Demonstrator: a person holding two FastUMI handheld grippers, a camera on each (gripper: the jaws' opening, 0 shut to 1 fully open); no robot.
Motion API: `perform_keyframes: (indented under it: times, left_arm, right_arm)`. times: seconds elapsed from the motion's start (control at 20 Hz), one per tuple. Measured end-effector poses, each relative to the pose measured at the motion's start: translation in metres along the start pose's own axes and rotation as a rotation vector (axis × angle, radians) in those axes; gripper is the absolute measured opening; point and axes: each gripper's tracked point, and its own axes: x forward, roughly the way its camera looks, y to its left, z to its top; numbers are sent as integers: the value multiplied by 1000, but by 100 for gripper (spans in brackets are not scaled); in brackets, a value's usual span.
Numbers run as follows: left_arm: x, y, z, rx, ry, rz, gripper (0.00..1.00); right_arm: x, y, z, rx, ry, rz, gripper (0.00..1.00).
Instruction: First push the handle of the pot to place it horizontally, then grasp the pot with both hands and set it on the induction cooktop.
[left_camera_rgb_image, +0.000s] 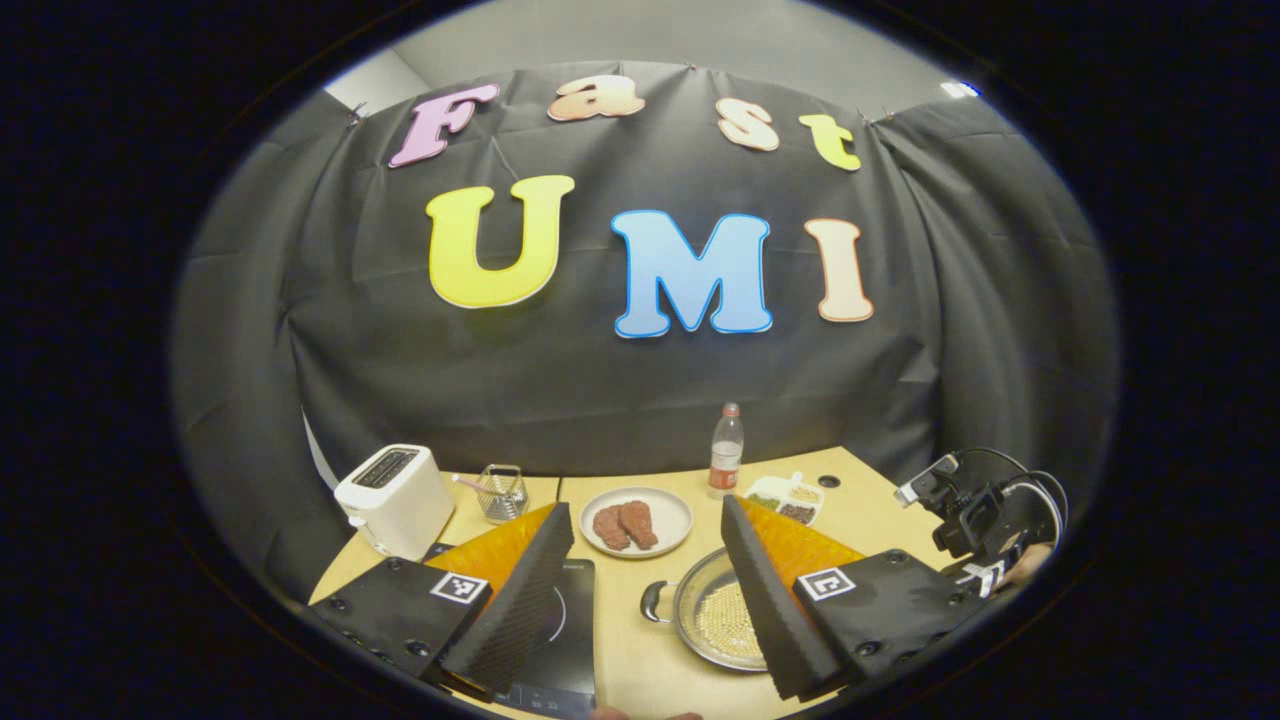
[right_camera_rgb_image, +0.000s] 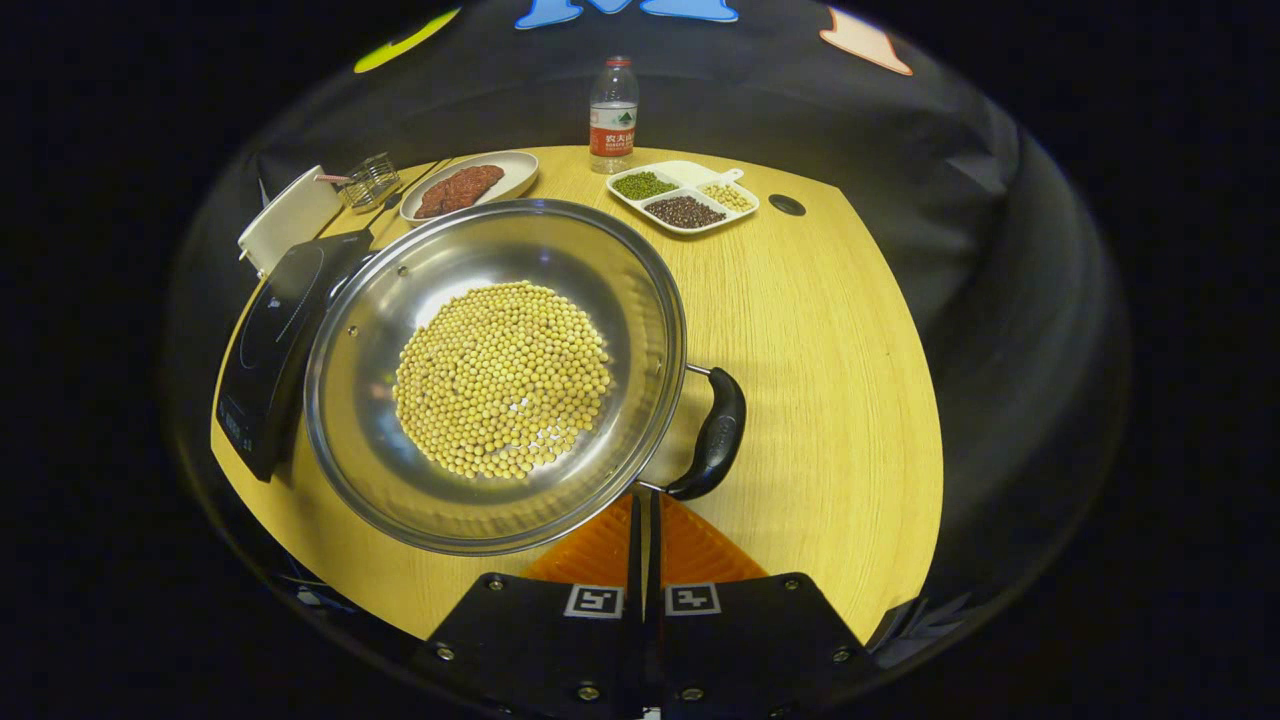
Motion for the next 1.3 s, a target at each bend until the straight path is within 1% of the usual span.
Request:
perform_keyframes:
  times: [0.05,0.25,0.45,0.55,0.65,0.75,0.8,0.85,0.9,0.95,1.0,1.15,1.3]
  left_arm:
    - [2,0,-2,-1,5,2,95]
    - [9,2,-12,0,25,12,97]
    - [16,5,-19,-3,46,20,97]
    - [18,6,-24,-3,52,19,97]
    - [22,5,-29,-6,62,14,97]
    - [27,4,-39,-14,79,2,97]
    - [30,2,-44,-19,87,-9,99]
    - [33,-1,-48,-24,94,-25,97]
    - [37,-6,-53,-28,103,-44,95]
    - [41,-11,-60,-32,113,-66,97]
    - [45,-15,-67,-35,125,-82,97]
    - [59,-24,-91,-39,176,-112,97]
    - [76,-26,-122,-30,242,-117,96]
  right_arm:
    - [3,-3,4,-13,-2,-7,1]
    - [13,-14,15,-32,-10,-27,1]
    - [22,-22,20,38,-10,-14,1]
    - [19,-26,19,66,-19,-5,1]
    - [9,-31,19,99,-47,-5,1]
    - [-4,-28,24,151,-112,27,6]
    - [-15,-27,29,177,-145,39,14]
    - [-23,-27,33,198,-179,48,39]
    - [-28,-27,38,215,-215,50,54]
    - [-31,-28,44,228,-254,46,71]
    - [-37,-29,49,234,-290,41,86]
    - [-41,-30,62,245,-352,41,86]
    - [-26,-30,65,258,-341,41,86]
